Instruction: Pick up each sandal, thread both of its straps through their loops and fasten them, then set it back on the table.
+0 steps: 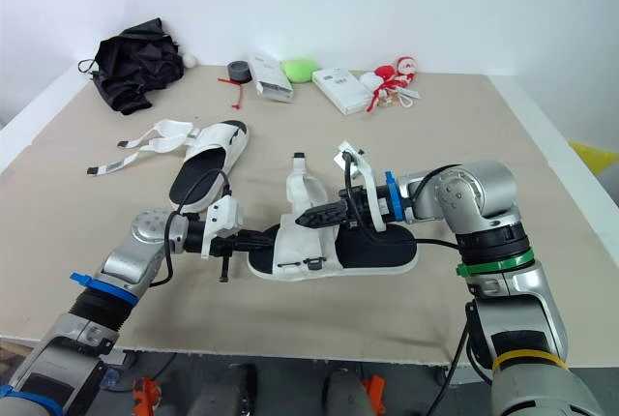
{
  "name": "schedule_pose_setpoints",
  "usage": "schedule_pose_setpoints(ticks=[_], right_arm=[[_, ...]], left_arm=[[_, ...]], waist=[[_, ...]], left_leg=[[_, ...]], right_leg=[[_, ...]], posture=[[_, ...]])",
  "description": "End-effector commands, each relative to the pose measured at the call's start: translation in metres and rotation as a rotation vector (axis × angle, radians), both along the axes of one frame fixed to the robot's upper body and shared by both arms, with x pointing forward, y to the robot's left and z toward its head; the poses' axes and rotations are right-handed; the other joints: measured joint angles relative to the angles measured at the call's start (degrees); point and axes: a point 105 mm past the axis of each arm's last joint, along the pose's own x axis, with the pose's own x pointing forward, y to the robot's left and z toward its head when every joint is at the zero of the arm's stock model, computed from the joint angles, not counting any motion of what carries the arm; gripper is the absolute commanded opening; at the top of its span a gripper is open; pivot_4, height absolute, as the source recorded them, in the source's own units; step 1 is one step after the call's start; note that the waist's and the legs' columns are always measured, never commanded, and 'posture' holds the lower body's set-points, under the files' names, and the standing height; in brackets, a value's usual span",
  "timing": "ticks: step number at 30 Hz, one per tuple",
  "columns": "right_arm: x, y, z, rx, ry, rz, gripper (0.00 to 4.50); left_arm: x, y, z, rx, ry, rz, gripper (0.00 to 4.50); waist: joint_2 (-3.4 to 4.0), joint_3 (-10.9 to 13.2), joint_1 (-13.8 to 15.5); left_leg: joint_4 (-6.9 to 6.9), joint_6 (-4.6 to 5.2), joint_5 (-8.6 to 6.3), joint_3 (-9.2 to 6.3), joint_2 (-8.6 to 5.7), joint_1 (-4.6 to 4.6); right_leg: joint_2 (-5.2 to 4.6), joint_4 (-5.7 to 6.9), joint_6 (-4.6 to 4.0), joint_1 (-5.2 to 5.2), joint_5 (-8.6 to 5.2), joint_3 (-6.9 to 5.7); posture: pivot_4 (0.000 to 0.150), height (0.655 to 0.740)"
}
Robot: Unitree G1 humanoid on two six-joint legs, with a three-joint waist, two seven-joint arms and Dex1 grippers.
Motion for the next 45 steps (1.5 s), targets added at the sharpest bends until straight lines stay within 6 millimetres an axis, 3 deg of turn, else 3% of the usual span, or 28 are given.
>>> schedule_pose_setpoints(ticks=[1,7,13,21,25,28,34,38,42,45], right_arm=[[-0.007,-0.001,0.010,-0.017,-0.053,0.038,0.03],[-0.020,-0.003,0.010,-0.008,-0.057,0.090,0.03],[-0.017,-0.004,-0.021,-0.114,-0.044,0.038,0.03],[-0.026,-0.001,-0.014,-0.066,-0.079,0.085,0.03],[-0.026,-0.002,-0.005,-0.020,-0.095,0.077,1.22],[-0.030,-0.005,0.008,0.017,-0.092,0.093,2.61],[-0.045,-0.030,0.043,0.105,-0.200,0.084,2.61],[-0.071,-0.042,0.055,0.099,-0.278,0.119,2.61],[-0.105,-0.040,0.023,-0.047,-0.282,0.178,2.61],[-0.110,-0.038,-0.005,-0.136,-0.268,0.146,2.61]], left_arm=[[-0.009,0.018,-0.051,0.156,0.161,0.068,0.00],[-0.008,0.018,-0.051,0.156,0.159,0.066,0.00],[-0.006,0.017,-0.049,0.154,0.156,0.067,0.00],[-0.005,0.017,-0.049,0.154,0.154,0.069,0.00],[-0.004,0.017,-0.048,0.154,0.154,0.069,0.00],[-0.004,0.017,-0.048,0.154,0.153,0.068,0.00],[-0.004,0.016,-0.048,0.156,0.148,0.060,0.00],[-0.003,0.019,-0.050,0.184,0.136,0.057,0.00],[-0.001,0.018,-0.048,0.179,0.135,0.054,0.00],[0.000,0.016,-0.047,0.178,0.133,0.046,0.00]], waist=[[0.01,0.00,0.01],[0.00,0.00,0.02],[0.00,0.00,0.02],[0.02,-0.02,-0.01],[0.02,-0.01,-0.01],[0.01,0.00,-0.01],[0.03,0.00,0.11],[0.02,0.00,0.54],[-0.03,-0.03,0.99],[-0.02,-0.04,1.12]], left_leg=[[0.00,0.00,0.00,0.00,0.00,-0.01],[0.00,0.00,0.00,-0.02,-0.01,0.00],[0.00,0.00,0.00,-0.06,-0.04,-0.01],[0.01,0.01,0.00,-0.10,-0.02,0.05],[0.01,0.01,0.00,-0.10,-0.02,0.04],[0.02,0.01,0.01,-0.10,-0.03,0.03],[0.04,0.01,0.01,-0.11,-0.03,0.01],[0.02,0.01,0.00,-0.10,-0.03,0.02],[0.01,0.00,0.00,-0.10,0.01,0.02],[0.04,-0.04,-0.02,-0.01,0.13,0.22]], right_leg=[[0.00,0.00,0.00,-0.01,0.00,0.00],[0.00,0.00,0.00,0.00,0.00,0.00],[0.00,0.00,0.03,0.00,-0.03,0.00],[0.05,0.01,0.00,0.01,0.00,0.00],[0.05,0.01,0.00,0.02,0.00,0.00],[0.05,0.01,0.00,0.02,0.00,0.02],[0.05,0.01,0.00,0.04,0.00,0.01],[0.05,0.00,0.01,0.04,0.00,0.01],[0.06,0.01,0.01,0.12,-0.01,-0.01],[0.10,-0.01,-0.03,0.10,-0.02,0.01]], posture=[[0.150,0.7380],[0.150,0.7380],[0.150,0.7380],[0.150,0.7380],[0.150,0.7380],[0.150,0.7380],[0.150,0.7380],[0.150,0.7380],[0.150,0.7380],[0.150,0.7380]])
